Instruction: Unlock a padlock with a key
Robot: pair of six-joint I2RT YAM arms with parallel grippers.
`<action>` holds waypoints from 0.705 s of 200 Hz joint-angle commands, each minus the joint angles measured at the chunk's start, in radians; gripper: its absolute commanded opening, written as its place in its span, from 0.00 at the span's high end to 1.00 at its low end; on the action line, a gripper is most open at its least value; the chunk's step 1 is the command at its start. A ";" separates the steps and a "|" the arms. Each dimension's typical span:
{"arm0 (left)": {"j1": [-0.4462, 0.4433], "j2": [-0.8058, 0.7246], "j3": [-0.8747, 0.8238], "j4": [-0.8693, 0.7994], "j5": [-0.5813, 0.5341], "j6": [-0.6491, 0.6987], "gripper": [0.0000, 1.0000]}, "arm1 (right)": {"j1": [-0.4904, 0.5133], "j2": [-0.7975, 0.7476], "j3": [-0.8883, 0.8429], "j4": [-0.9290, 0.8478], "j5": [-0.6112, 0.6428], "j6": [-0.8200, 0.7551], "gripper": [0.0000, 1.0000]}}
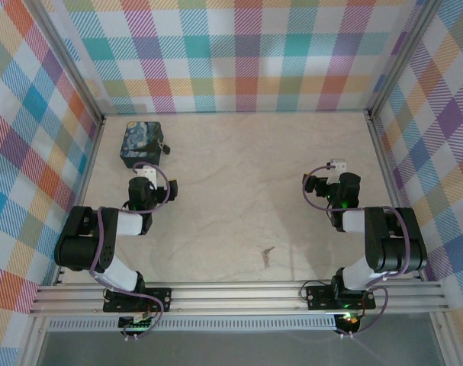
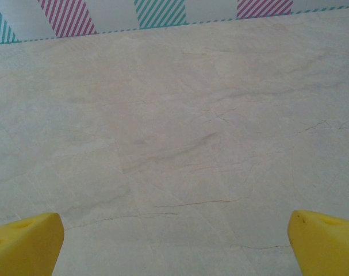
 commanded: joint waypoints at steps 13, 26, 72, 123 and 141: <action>0.014 -0.013 0.023 0.001 0.007 -0.015 0.00 | 0.004 -0.005 0.013 -0.009 0.004 -0.010 0.00; 0.013 -0.047 0.088 -0.133 -0.027 -0.031 0.00 | 0.005 -0.044 0.072 -0.137 0.035 0.003 0.02; 0.016 -0.061 0.468 -0.785 -0.101 -0.136 0.00 | 0.004 -0.088 0.305 -0.581 0.034 0.057 0.06; 0.026 0.027 0.826 -1.217 -0.226 -0.294 0.00 | 0.022 -0.105 0.414 -0.722 -0.064 0.147 0.06; 0.061 0.116 0.968 -1.327 -0.227 -0.319 0.00 | 0.047 -0.105 0.446 -0.755 -0.085 0.162 0.05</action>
